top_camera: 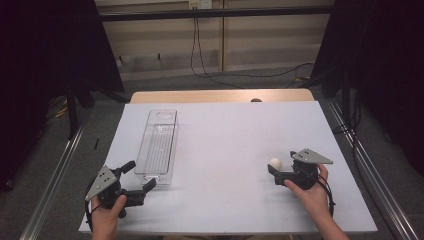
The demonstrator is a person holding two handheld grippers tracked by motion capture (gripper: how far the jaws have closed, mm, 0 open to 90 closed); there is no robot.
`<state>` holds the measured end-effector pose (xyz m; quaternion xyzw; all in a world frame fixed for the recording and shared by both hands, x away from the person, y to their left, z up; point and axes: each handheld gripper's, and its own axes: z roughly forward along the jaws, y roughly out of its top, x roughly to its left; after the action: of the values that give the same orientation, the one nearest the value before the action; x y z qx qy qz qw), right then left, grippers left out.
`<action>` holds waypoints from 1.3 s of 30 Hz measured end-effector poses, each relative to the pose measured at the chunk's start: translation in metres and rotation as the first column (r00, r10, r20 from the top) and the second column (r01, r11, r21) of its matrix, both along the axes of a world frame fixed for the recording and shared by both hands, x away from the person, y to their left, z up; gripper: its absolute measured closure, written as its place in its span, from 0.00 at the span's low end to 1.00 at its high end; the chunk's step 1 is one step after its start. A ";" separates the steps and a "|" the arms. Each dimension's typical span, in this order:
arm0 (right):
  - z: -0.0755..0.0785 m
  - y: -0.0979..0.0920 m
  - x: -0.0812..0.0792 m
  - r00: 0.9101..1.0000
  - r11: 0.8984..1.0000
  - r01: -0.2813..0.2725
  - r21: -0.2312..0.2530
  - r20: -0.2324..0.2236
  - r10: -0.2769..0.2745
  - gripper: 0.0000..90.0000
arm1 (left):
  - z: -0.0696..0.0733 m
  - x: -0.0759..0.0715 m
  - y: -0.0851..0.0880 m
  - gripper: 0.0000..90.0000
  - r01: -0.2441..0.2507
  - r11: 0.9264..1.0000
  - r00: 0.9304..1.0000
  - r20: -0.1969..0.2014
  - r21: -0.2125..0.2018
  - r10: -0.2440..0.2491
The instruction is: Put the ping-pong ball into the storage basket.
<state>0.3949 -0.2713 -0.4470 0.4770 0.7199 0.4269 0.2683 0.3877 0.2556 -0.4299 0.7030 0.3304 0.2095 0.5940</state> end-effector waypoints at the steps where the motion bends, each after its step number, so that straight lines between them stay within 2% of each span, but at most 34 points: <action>1: 0.000 0.000 0.000 1.000 1.000 0.000 0.000 0.000 0.000 0.05 | 0.000 0.000 0.000 0.02 0.000 1.000 1.000 0.000 0.000 0.000; 20: -0.004 0.000 0.008 0.999 1.000 0.004 -0.013 -0.040 -0.005 0.06 | -0.001 0.000 0.000 0.02 0.001 1.000 1.000 0.000 0.005 -0.001; 23: -0.005 0.000 0.009 0.999 1.000 0.003 -0.013 -0.048 -0.003 0.08 | 0.000 0.000 0.000 0.02 0.000 1.000 1.000 -0.002 0.004 0.000; 24: -0.005 0.000 0.009 0.999 1.000 0.002 -0.017 -0.045 -0.003 0.12 | 0.000 0.000 0.000 0.02 0.001 1.000 1.000 0.000 0.006 -0.001; 34: -0.005 0.001 0.010 0.997 1.000 -0.014 -0.012 -0.081 0.013 0.18 | 0.000 0.000 0.000 0.02 -0.002 1.000 1.000 -0.001 0.005 0.002; 38: -0.005 0.002 0.011 0.997 0.999 -0.024 -0.021 -0.080 0.022 0.20 | 0.000 0.000 0.000 0.02 -0.003 1.000 1.000 -0.004 0.007 0.003; 39: -0.005 0.002 0.011 0.996 0.999 -0.023 -0.022 -0.082 0.022 0.20 | 0.000 0.000 -0.001 0.02 -0.007 1.000 1.000 -0.007 -0.008 0.006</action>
<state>0.4059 -0.2694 -0.4522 0.4828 0.7405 0.4017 0.2392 0.3874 0.2545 -0.4303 0.7001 0.3355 0.2077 0.5952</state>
